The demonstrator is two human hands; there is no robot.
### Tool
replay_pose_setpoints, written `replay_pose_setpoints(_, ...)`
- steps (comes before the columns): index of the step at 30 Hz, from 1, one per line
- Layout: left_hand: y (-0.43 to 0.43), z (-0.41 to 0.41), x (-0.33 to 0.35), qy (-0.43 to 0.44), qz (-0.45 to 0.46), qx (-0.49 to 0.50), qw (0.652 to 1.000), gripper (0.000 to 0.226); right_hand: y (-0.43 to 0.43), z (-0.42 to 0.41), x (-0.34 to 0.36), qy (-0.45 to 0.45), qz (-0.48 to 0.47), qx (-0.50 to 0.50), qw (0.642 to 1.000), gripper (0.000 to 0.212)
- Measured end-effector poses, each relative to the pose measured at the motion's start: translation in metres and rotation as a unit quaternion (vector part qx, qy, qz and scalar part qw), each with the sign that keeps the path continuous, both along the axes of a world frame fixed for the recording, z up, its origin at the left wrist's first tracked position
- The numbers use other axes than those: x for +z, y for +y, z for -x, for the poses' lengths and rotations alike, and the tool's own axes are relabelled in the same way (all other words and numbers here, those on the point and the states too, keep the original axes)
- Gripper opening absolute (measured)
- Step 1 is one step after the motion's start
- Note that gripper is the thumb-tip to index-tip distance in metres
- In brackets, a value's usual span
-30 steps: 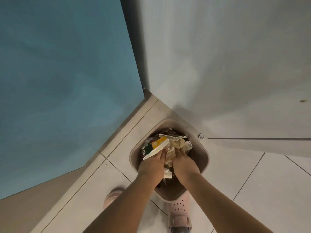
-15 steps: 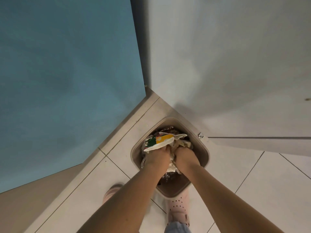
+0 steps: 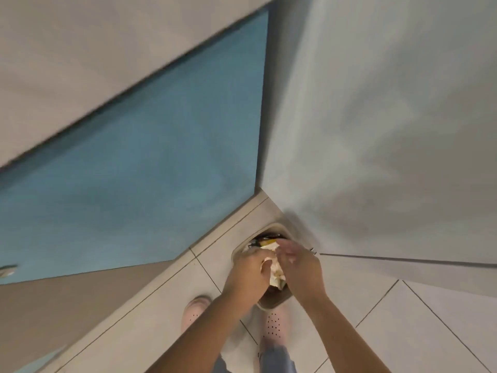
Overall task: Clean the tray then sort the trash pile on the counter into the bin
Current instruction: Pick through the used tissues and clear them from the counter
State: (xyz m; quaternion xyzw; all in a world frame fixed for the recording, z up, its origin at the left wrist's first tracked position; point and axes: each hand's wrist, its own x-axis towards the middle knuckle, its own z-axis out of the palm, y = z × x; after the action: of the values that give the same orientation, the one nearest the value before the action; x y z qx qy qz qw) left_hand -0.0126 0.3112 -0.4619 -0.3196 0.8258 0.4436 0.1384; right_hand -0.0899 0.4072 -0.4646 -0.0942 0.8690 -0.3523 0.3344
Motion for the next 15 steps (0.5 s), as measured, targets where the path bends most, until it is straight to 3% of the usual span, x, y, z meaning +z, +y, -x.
replay_pose_setpoints(4,-0.016,-0.013,0.111,0.119,0.035,0.123,0.985,0.025,-0.026,-0.008,0.115,0.01,0.148,-0.013,0.989,0.021)
replay_pose_setpoints(9,-0.048,-0.038,0.257,0.235,0.108,0.224,0.94,0.022,-0.066,-0.012,0.259,0.037,0.306,0.022,0.951,0.017)
replay_pose_setpoints(15,-0.087,-0.086,0.373,0.307,0.183,0.317,0.879,0.019,-0.123,-0.025,0.368,0.049,0.388,0.116,0.913,0.02)
